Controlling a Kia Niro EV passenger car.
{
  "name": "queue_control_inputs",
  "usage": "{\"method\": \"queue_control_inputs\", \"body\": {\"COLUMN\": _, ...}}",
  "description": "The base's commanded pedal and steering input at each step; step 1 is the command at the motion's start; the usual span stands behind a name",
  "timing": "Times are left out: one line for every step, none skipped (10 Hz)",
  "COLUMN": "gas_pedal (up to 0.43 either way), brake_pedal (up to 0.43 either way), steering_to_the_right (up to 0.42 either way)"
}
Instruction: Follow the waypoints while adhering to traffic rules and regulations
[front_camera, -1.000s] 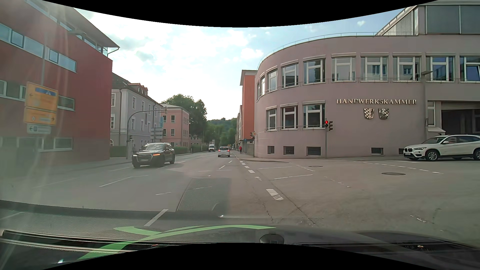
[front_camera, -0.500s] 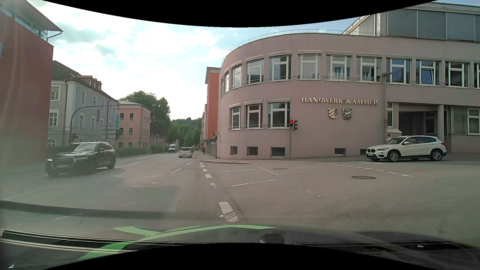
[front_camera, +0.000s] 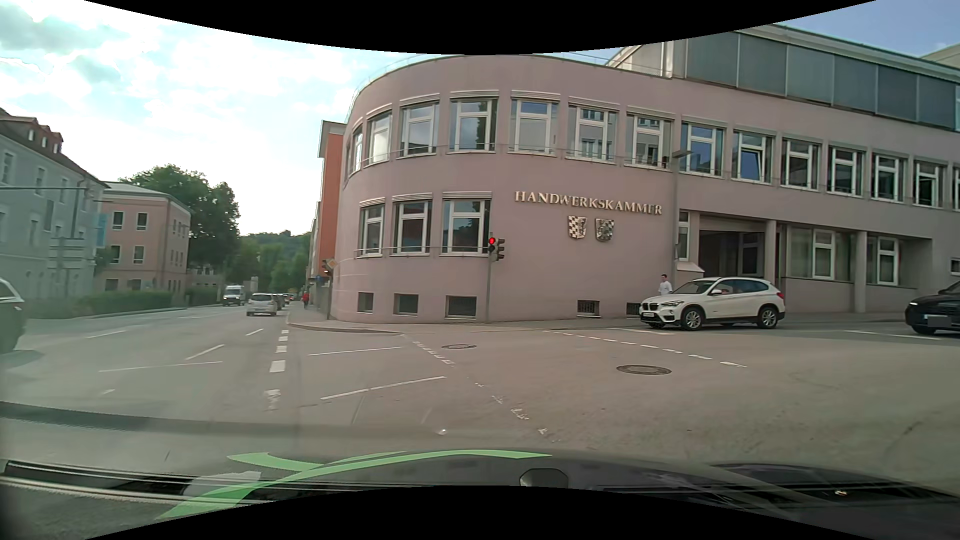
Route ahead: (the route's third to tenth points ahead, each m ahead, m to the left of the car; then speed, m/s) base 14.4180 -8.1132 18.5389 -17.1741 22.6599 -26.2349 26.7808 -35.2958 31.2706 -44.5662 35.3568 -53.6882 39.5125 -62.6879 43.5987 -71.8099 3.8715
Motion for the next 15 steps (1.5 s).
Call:
{"method": "queue_control_inputs", "body": {"gas_pedal": 0.22, "brake_pedal": 0.0, "steering_to_the_right": 0.552}}
{"method": "queue_control_inputs", "body": {"gas_pedal": 0.24, "brake_pedal": 0.0, "steering_to_the_right": 0.567}}
{"method": "queue_control_inputs", "body": {"gas_pedal": 0.24, "brake_pedal": 0.0, "steering_to_the_right": 0.569}}
{"method": "queue_control_inputs", "body": {"gas_pedal": 0.228, "brake_pedal": 0.0, "steering_to_the_right": 0.567}}
{"method": "queue_control_inputs", "body": {"gas_pedal": 0.22, "brake_pedal": 0.0, "steering_to_the_right": 0.566}}
{"method": "queue_control_inputs", "body": {"gas_pedal": 0.22, "brake_pedal": 0.0, "steering_to_the_right": 0.563}}
{"method": "queue_control_inputs", "body": {"gas_pedal": 0.209, "brake_pedal": 0.0, "steering_to_the_right": 0.556}}
{"method": "queue_control_inputs", "body": {"gas_pedal": 0.209, "brake_pedal": 0.0, "steering_to_the_right": 0.548}}
{"method": "queue_control_inputs", "body": {"gas_pedal": 0.22, "brake_pedal": 0.0, "steering_to_the_right": 0.537}}
{"method": "queue_control_inputs", "body": {"gas_pedal": 0.22, "brake_pedal": 0.0, "steering_to_the_right": 0.51}}
{"method": "queue_control_inputs", "body": {"gas_pedal": 0.228, "brake_pedal": 0.0, "steering_to_the_right": 0.467}}
{"method": "queue_control_inputs", "body": {"gas_pedal": 0.228, "brake_pedal": 0.0, "steering_to_the_right": 0.438}}
{"method": "queue_control_inputs", "body": {"gas_pedal": 0.24, "brake_pedal": 0.0, "steering_to_the_right": 0.415}}
{"method": "queue_control_inputs", "body": {"gas_pedal": 0.26, "brake_pedal": 0.0, "steering_to_the_right": 0.409}}
{"method": "queue_control_inputs", "body": {"gas_pedal": 0.26, "brake_pedal": 0.0, "steering_to_the_right": 0.409}}
